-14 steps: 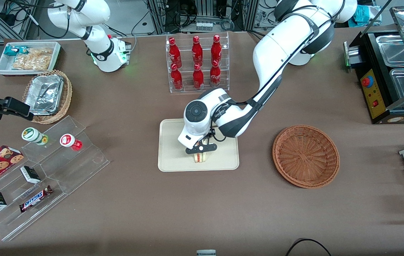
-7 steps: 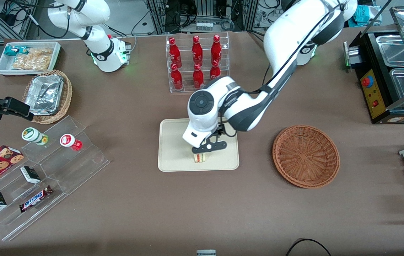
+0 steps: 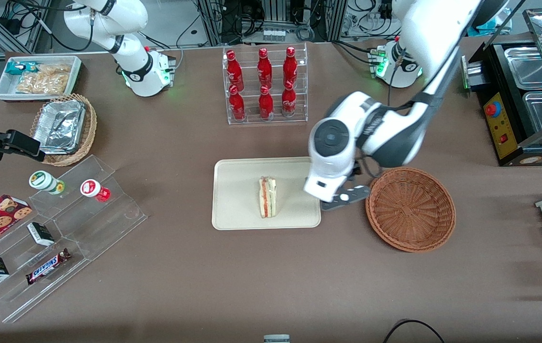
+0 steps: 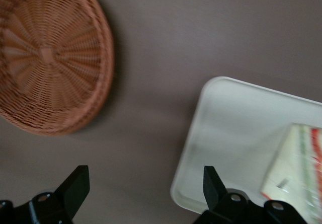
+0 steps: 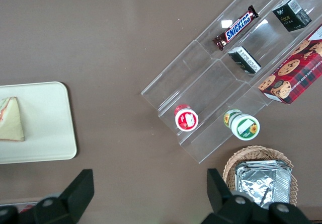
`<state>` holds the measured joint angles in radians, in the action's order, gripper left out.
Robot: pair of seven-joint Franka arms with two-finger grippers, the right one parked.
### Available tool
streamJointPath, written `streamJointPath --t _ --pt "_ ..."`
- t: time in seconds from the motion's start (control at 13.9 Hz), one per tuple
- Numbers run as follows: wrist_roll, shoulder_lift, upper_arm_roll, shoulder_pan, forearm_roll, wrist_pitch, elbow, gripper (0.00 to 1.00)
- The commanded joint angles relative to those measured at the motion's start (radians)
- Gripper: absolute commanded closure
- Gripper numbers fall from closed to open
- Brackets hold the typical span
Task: Place sandwich from basket to tray
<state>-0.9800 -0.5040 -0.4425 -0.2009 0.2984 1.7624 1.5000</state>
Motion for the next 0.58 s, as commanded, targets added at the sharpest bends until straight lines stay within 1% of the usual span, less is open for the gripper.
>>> streamJointPath --t 0.0,0.14,0.22,0.36,0.51 --pt "0.082 0.122 -0.008 0.073 -0.028 0.020 0.130 0.00" --pt "0.130 0.179 -0.008 0.115 -0.033 0.017 0.182 0.00" --pt "0.153 0.205 -0.008 0.130 -0.050 0.016 0.196 0.00" --pt "0.254 0.261 -0.004 0.176 -0.099 -0.012 0.216 0.00" --pt "0.399 0.317 0.001 0.240 -0.169 -0.099 0.212 0.00"
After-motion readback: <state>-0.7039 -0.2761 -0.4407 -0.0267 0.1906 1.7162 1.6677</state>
